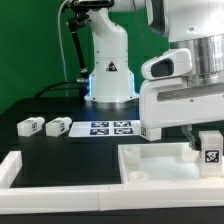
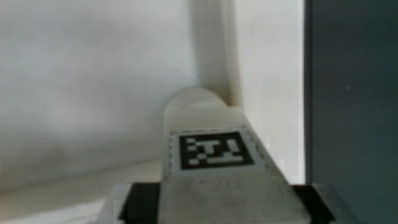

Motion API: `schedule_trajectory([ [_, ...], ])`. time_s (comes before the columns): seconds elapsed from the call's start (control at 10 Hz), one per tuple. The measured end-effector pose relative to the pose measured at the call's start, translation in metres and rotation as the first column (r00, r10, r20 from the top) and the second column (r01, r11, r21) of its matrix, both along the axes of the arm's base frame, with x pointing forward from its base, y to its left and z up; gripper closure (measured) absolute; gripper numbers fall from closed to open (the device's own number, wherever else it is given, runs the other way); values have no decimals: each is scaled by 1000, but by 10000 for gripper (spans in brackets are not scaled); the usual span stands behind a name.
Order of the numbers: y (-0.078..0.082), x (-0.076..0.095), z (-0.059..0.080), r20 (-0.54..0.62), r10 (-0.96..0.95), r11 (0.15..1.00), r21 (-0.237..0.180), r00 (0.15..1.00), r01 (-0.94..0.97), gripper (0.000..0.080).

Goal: Assemble square table

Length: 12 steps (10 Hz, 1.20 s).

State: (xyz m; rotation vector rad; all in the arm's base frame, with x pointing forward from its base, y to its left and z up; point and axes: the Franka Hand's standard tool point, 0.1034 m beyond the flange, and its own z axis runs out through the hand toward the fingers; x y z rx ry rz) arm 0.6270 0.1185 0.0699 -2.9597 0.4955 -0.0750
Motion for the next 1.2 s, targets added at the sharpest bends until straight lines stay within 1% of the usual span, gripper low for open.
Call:
schedule_trajectory([
  [0.1,0,0,0,-21,-151,988,5,988,152,507],
  [0.2,0,0,0,-43,-293,956,11,955,294,507],
  [0.3,-1,1,0,-73,-439,897,32,896,442,506],
  [0.4,-1,0,0,-121,-608,786,48,784,617,505],
  [0.5,0,1,0,-165,-723,673,55,671,738,505],
  [0.6,-1,2,1,-220,-823,525,56,523,849,505],
  [0.8,-1,2,1,-256,-881,402,38,398,915,505],
  [0.9,0,2,1,-257,-881,401,38,397,915,428],
  [1.0,0,2,1,-256,-879,407,39,403,913,428],
  [1.1,-1,0,1,-234,-835,502,45,498,863,294],
  [1.2,-1,-1,0,-189,-710,683,54,679,729,180],
])
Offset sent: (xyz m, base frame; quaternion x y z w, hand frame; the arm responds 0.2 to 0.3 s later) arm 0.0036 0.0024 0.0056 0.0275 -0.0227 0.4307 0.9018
